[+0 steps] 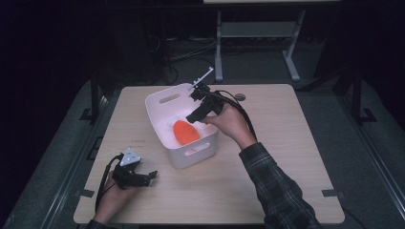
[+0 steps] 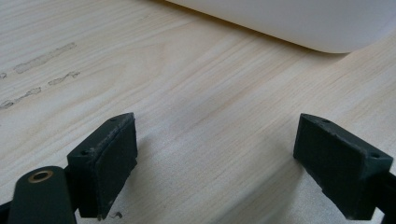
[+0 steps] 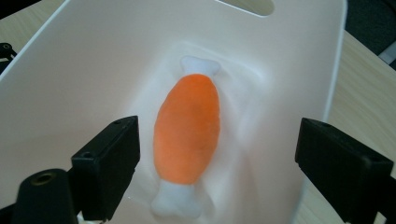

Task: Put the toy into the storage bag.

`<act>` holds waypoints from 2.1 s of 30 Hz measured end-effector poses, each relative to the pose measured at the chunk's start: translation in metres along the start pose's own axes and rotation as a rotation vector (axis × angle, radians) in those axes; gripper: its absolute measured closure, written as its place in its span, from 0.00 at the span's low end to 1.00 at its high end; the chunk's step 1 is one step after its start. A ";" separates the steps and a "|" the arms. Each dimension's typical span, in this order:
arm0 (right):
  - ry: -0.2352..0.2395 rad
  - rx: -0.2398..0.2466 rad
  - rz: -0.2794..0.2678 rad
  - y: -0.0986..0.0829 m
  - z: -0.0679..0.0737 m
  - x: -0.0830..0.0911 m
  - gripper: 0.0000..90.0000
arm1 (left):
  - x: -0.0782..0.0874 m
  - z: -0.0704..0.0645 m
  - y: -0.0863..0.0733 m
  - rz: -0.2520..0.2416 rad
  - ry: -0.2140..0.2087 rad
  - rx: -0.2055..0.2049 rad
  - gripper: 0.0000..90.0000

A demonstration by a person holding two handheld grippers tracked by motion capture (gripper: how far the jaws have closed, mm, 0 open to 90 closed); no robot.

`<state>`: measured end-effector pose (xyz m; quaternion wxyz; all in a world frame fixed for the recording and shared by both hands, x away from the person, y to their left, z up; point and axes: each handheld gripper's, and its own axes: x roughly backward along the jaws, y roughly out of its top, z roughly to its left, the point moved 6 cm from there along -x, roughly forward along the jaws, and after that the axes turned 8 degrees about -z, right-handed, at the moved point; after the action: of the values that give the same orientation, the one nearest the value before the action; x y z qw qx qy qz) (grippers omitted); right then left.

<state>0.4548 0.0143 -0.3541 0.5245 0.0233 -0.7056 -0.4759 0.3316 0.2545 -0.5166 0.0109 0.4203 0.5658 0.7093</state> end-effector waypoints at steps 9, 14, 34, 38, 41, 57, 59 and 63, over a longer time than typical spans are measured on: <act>-0.021 -0.021 -0.031 -0.020 -0.017 0.023 0.15 | 0.000 0.000 0.000 -0.001 0.001 0.001 0.14; -0.025 -0.024 -0.043 -0.033 -0.025 0.032 0.15 | 0.000 0.000 0.000 -0.001 0.001 0.001 0.14; -0.036 -0.082 -0.117 -0.103 -0.053 0.063 0.15 | 0.000 0.000 0.000 0.002 0.000 -0.003 0.14; -0.057 -0.069 -0.128 -0.118 -0.054 0.067 0.15 | 0.000 0.000 0.000 0.001 0.000 -0.001 0.14; -0.059 -0.076 -0.131 -0.130 -0.055 0.068 0.13 | 0.000 0.000 0.000 -0.001 0.001 -0.001 0.14; -0.106 -0.089 -0.169 -0.187 -0.054 0.070 0.10 | 0.000 0.000 0.000 0.002 0.000 -0.001 0.14; -0.109 -0.088 -0.181 -0.192 -0.052 0.072 0.09 | 0.000 0.000 0.000 0.000 0.001 0.002 0.14; -0.126 -0.082 -0.198 -0.205 -0.051 0.075 0.09 | 0.000 0.000 0.000 0.001 0.001 0.001 0.14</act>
<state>0.3645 -0.1704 -0.4430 0.4300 0.0415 -0.7115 -0.5541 0.3314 0.2544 -0.5166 0.0102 0.4202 0.5660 0.7092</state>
